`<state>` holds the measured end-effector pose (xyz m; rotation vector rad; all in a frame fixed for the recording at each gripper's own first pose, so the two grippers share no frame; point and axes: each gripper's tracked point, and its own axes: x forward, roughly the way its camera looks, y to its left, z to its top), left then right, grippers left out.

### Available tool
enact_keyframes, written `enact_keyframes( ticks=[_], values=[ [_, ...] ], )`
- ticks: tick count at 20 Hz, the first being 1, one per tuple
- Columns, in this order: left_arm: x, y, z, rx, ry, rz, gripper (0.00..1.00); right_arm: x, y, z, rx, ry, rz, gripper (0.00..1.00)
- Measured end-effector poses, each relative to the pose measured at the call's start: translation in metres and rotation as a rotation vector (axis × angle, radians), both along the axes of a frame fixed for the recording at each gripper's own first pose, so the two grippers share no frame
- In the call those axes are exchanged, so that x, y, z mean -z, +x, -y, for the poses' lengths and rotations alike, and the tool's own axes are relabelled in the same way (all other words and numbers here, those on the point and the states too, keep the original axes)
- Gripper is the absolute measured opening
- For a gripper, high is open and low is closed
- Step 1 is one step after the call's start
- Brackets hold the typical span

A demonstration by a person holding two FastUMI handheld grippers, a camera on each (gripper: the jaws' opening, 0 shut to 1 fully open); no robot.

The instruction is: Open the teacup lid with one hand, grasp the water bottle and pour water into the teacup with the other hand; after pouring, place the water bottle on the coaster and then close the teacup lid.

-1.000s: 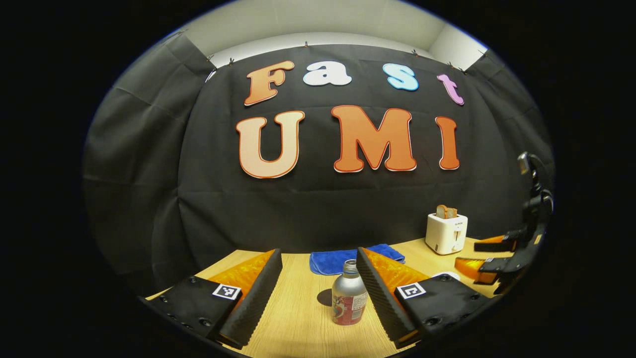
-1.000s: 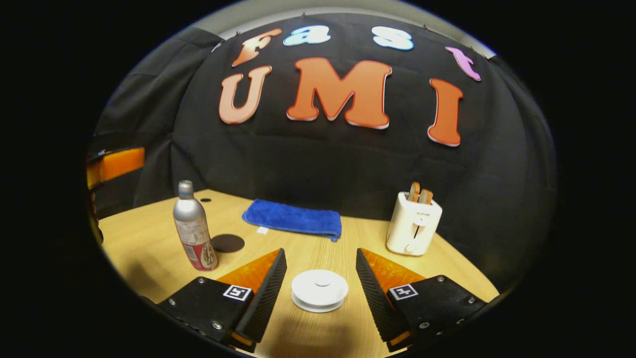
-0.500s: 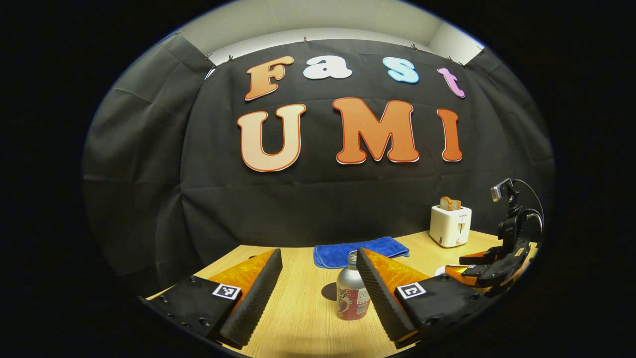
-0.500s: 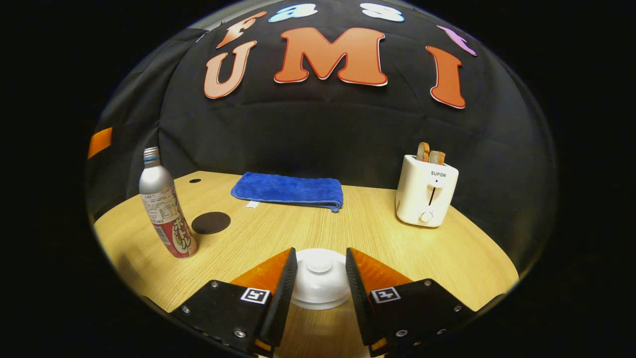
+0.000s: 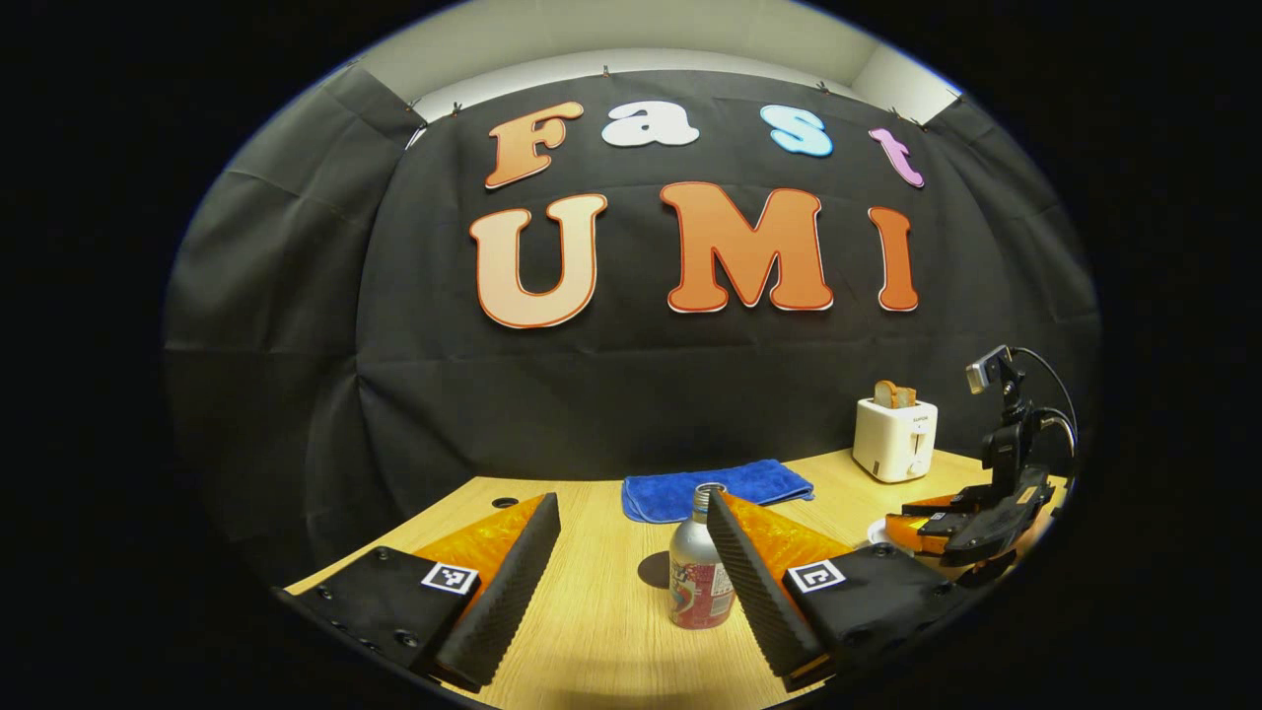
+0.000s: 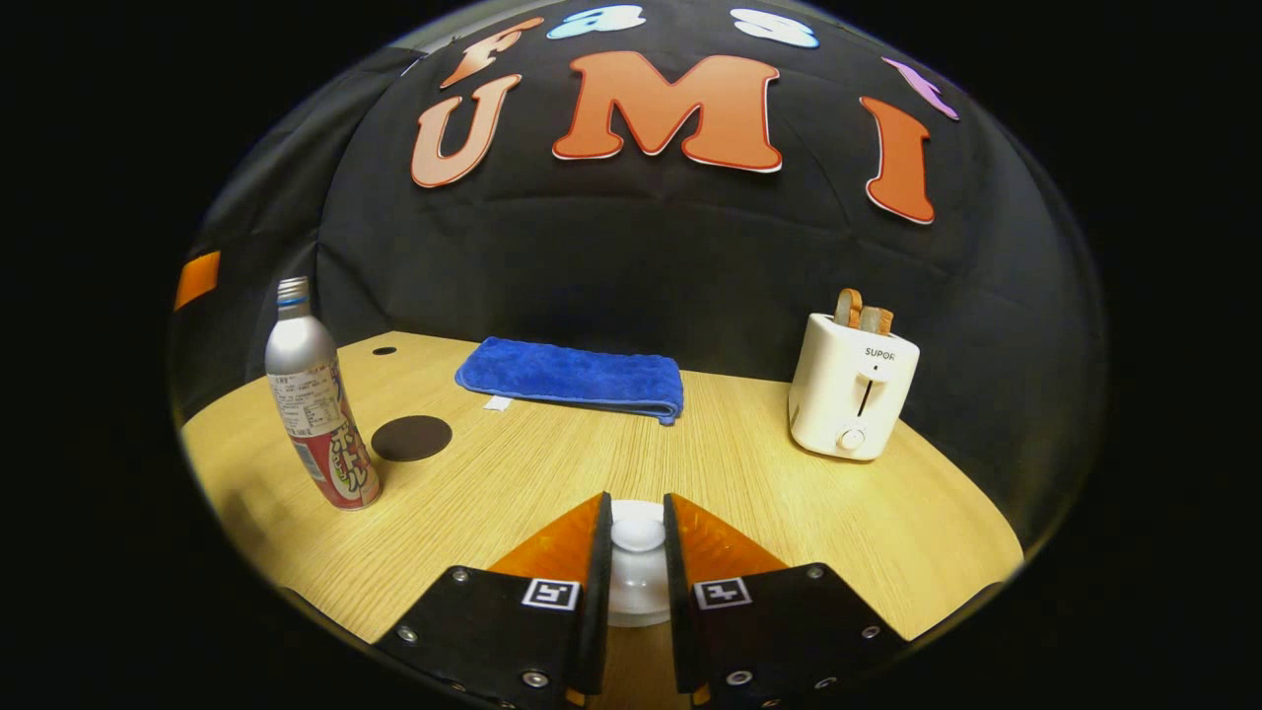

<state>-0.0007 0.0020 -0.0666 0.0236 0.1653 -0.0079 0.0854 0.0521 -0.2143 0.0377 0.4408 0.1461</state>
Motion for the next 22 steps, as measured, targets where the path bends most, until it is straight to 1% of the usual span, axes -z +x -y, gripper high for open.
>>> enact_keyframes(
  ticks=[3, 7, 10, 16, 18, 22],
  values=[
    [0.005, 0.002, 0.003, 0.013, -0.001, -0.007, 0.97, 0.000, 0.001, 0.001, 0.001, -0.019, 0.001, 0.25],
    [0.009, 0.001, 0.006, 0.029, 0.001, -0.011, 0.97, 0.000, 0.002, 0.000, 0.001, 0.029, -0.013, 0.19],
    [0.012, 0.003, 0.010, 0.051, -0.002, -0.012, 0.97, -0.004, 0.001, 0.002, 0.009, 0.066, -0.016, 0.19],
    [0.035, 0.006, 0.035, 0.124, -0.008, -0.036, 0.98, -0.036, 0.004, 0.015, 0.047, 0.122, 0.062, 0.18],
    [0.048, 0.008, 0.042, 0.147, -0.015, -0.056, 0.98, -0.045, 0.002, 0.020, 0.053, 0.127, 0.076, 0.18],
    [0.084, 0.015, 0.054, 0.179, -0.070, -0.131, 0.99, -0.061, -0.003, 0.029, 0.069, 0.144, 0.106, 0.18]
  ],
)
